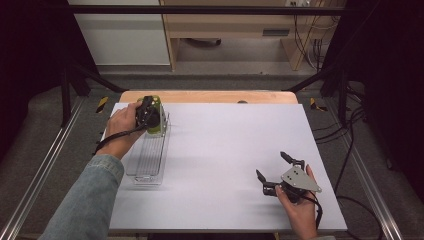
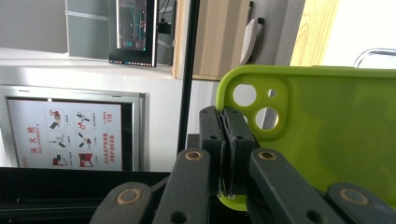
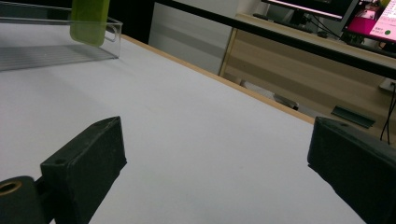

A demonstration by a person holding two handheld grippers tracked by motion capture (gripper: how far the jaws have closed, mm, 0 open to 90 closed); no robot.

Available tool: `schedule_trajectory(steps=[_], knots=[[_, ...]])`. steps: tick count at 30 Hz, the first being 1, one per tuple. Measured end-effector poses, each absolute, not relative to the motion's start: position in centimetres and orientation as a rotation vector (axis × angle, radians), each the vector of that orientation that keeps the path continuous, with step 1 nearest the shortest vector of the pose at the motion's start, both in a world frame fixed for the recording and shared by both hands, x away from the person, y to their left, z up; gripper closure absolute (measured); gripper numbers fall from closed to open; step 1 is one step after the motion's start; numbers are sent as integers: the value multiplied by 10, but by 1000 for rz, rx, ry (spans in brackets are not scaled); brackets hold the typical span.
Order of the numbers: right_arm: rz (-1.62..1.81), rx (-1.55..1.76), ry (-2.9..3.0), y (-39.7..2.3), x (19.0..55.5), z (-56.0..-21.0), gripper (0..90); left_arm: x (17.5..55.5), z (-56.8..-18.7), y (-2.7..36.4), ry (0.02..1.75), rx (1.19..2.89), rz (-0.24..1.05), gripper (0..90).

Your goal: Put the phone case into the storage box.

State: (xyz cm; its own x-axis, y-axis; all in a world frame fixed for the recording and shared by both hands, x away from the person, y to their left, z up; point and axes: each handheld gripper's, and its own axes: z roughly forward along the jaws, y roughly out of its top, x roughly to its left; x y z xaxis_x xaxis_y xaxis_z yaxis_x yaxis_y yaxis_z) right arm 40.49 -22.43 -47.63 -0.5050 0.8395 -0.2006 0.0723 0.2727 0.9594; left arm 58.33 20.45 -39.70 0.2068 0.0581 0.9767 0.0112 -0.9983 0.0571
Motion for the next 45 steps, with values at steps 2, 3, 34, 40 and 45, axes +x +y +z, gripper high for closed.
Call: schedule_trajectory(steps=[2,3,34,40,45], knots=[[1298,828,1796,-225,405,-476,45,585,-398,205,66,2405,1955,879],[1299,831,1795,-225,405,-476,45,585,-398,205,72,2409,1955,879],[1291,836,1796,-223,406,-477,46,593,-404,205,94,2390,1974,879],[1288,836,1797,-223,406,-477,46,596,-407,205,106,2389,1978,879],[1286,839,1801,-222,406,-478,46,597,-410,204,92,2391,1980,878]])
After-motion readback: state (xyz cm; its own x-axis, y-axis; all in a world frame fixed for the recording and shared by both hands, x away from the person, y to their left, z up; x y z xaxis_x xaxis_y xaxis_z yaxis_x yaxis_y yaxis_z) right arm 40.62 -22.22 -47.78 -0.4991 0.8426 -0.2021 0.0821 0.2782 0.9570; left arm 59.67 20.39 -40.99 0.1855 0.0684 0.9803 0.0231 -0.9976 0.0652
